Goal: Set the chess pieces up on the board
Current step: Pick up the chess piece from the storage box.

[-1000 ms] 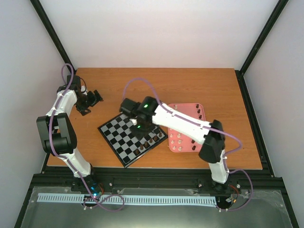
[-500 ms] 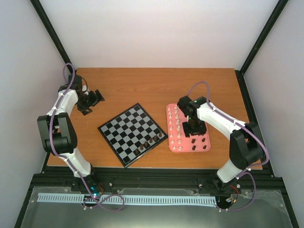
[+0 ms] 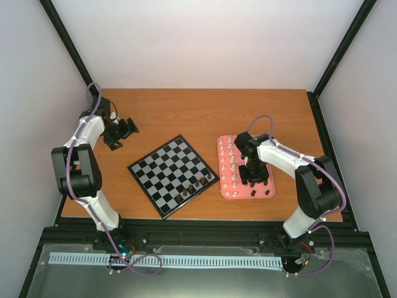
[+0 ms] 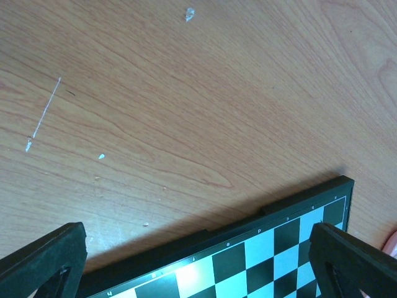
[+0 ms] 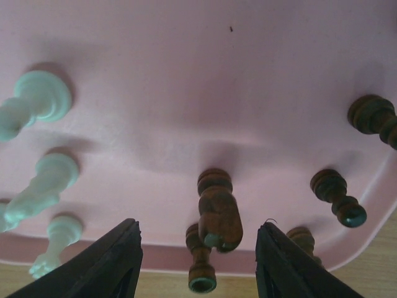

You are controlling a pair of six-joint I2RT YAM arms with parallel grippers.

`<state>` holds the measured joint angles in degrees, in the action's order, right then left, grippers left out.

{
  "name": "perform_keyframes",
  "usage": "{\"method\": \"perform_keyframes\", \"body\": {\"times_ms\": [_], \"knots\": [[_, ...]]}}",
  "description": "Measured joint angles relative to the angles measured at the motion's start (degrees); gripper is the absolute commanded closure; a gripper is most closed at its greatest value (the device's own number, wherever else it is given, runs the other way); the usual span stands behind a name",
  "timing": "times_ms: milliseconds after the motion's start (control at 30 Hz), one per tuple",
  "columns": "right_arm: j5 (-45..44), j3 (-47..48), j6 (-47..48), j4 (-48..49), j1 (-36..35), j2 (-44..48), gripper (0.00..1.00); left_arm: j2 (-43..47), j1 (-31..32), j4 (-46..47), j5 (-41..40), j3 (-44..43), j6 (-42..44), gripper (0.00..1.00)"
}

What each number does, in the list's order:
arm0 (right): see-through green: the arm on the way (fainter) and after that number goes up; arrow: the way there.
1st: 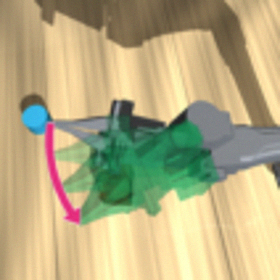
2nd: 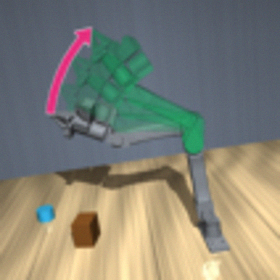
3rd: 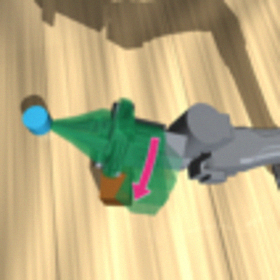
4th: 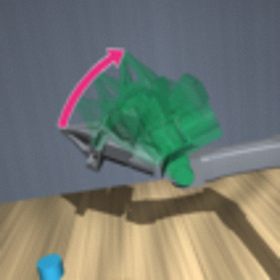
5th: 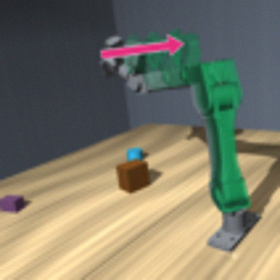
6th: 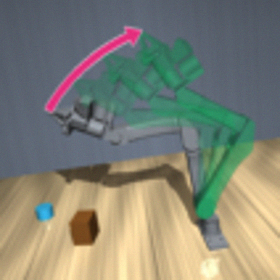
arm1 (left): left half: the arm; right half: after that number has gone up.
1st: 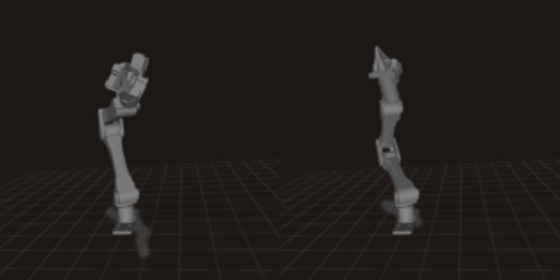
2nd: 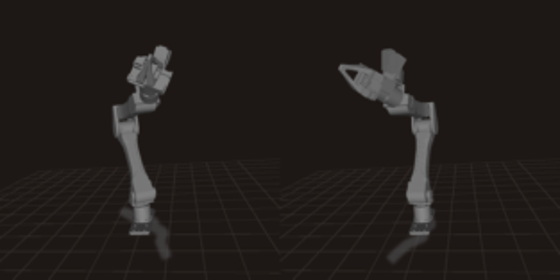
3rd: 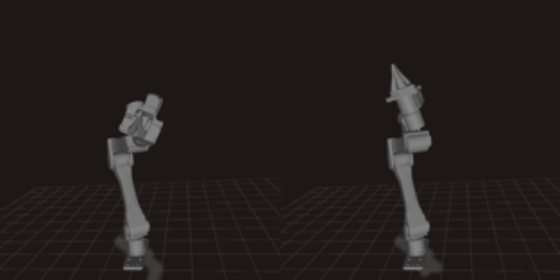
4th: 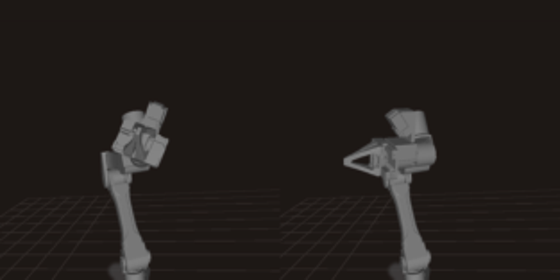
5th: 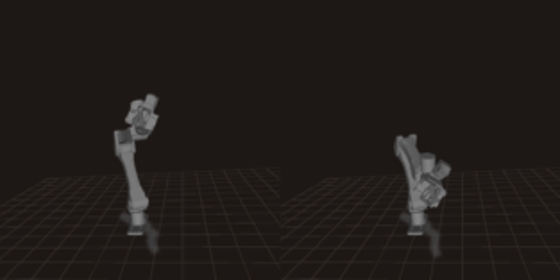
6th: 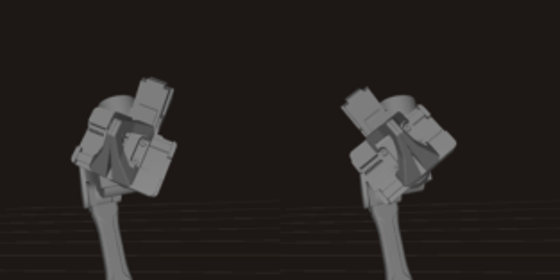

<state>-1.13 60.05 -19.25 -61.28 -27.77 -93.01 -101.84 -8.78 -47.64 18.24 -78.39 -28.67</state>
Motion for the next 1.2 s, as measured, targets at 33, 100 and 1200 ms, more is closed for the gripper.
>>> {"method": "perform_keyframes", "body": {"times_ms": [33,100,1200], "knots": [[0.1,-0.2,0.2,0.5,0.3,-0.4,0.50,0.0,0.0,0.0,0.0,0.0,0.0,0.00],[0.1,-0.5,0.6,1.0,0.8,-1.2,0.52,0.0,0.0,0.0,-0.1,0.0,0.0,0.00],[-1.5,10.3,1.3,-3.2,1.5,-1.3,0.95,-0.3,0.2,0.0,-0.9,0.0,0.1,0.00]]}}
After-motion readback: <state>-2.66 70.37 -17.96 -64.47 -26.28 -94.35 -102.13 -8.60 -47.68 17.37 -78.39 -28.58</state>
